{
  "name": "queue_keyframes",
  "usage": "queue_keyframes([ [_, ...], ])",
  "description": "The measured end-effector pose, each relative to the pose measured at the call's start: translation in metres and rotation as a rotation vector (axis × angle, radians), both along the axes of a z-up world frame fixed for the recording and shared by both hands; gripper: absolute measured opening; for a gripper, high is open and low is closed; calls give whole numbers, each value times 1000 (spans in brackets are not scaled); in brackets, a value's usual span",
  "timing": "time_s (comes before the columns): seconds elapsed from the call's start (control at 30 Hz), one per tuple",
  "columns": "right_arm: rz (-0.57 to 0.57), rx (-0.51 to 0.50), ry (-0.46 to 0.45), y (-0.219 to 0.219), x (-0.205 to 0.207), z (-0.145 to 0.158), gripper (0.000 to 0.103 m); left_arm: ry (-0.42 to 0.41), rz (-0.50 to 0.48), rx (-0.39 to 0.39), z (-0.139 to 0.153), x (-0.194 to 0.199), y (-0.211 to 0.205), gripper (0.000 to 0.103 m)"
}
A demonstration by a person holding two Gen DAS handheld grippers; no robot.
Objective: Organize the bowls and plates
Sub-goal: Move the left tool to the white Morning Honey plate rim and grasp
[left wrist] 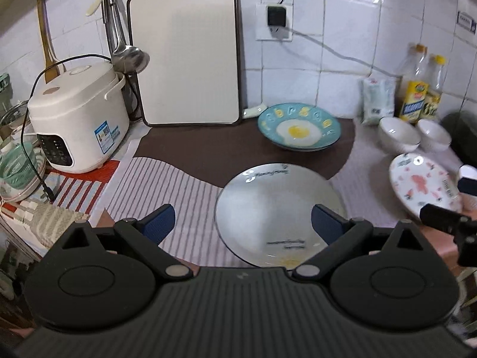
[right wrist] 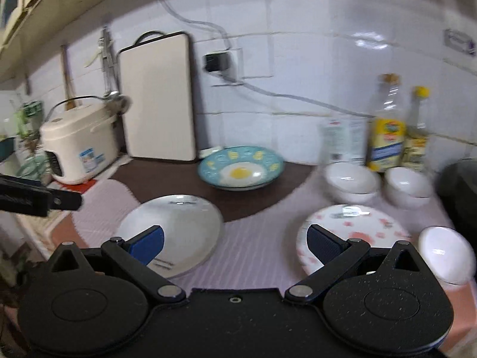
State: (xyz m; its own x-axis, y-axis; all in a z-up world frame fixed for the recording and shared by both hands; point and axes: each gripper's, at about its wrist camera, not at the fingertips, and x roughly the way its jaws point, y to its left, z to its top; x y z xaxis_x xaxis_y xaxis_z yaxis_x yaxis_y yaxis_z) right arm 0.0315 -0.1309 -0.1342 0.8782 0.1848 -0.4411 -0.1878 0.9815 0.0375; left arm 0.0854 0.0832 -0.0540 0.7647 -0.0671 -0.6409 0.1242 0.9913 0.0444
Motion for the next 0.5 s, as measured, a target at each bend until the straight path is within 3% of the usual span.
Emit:
queue_keyframes([
  [0.13, 39, 75, 54, 8, 25, -29, 102, 21, -14, -1, -26, 22, 7, 99],
  [0.33, 69, 85, 125, 23, 63, -65, 97, 96, 13, -41, -68, 59, 21, 98],
  [0.5, 46, 117, 178, 21, 88, -88, 90, 189, 87, -86, -101, 87, 39, 87],
])
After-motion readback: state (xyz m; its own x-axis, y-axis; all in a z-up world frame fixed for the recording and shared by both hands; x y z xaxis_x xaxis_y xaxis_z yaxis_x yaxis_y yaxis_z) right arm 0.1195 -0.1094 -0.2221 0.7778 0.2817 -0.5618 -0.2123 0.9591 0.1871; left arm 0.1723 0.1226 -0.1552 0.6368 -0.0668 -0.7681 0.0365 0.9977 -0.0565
